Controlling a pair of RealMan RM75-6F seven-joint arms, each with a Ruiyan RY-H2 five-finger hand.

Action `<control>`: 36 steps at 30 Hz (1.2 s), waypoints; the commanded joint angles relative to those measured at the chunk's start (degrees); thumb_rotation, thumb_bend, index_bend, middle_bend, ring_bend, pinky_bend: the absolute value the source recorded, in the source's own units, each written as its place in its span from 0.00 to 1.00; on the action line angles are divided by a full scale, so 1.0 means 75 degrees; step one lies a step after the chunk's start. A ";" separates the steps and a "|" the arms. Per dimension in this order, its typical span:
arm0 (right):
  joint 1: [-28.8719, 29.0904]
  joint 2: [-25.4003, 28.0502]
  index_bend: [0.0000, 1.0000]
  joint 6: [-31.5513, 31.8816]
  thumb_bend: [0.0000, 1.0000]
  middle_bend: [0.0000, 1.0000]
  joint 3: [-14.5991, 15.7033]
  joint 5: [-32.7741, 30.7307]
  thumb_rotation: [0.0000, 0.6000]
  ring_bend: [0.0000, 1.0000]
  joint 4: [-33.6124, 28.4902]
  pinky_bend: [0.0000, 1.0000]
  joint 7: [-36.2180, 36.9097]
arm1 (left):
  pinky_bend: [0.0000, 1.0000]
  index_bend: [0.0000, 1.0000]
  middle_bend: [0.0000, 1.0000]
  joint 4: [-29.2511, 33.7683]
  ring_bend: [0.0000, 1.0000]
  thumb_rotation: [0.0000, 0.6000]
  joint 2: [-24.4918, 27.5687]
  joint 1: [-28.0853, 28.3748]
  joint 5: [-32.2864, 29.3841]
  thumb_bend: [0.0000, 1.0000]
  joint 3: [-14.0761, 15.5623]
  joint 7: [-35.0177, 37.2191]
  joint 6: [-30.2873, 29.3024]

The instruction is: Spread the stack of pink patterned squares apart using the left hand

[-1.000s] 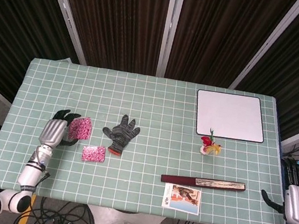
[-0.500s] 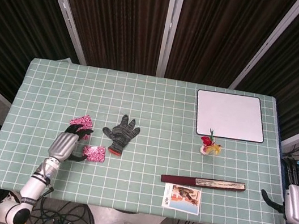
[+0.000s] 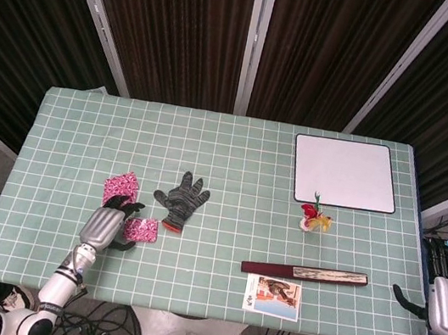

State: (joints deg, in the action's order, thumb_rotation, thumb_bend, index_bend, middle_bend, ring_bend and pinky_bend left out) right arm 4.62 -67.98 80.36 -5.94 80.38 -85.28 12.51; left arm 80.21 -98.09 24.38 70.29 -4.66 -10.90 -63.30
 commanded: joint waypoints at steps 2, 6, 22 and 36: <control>-0.0004 0.0001 0.00 0.0001 0.15 0.00 0.0000 0.0000 1.00 0.00 0.0009 0.00 0.0016 | 0.09 0.18 0.25 -0.0135 0.06 1.00 -0.0104 -0.0016 0.0057 0.19 0.0085 -0.0054 0.0005; -0.0006 -0.0008 0.00 -0.0009 0.15 0.00 0.0013 0.0008 1.00 0.00 0.0029 0.00 0.0035 | 0.09 0.18 0.26 -0.0263 0.06 1.00 -0.0244 -0.0054 0.0033 0.19 0.0061 0.0008 -0.0033; 0.0002 -0.0003 0.00 -0.0048 0.15 0.00 0.0008 -0.0013 1.00 0.00 0.0057 0.00 0.0067 | 0.09 0.19 0.31 -0.0477 0.06 1.00 -0.0408 -0.0077 0.0133 0.19 0.0000 0.0058 -0.0091; 0.0000 -0.0010 0.00 -0.0056 0.15 0.00 0.0017 0.0010 1.00 0.00 0.0117 0.00 0.0155 | 0.09 0.21 0.35 -0.0620 0.07 1.00 -0.0538 -0.0093 0.0099 0.19 -0.0078 0.0141 -0.0076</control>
State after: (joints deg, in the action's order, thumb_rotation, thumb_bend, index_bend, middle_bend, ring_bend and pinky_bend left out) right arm 4.62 -68.05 79.95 -5.82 80.45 -84.40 13.67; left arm 75.58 -102.12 23.69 71.06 -5.24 -9.84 -63.90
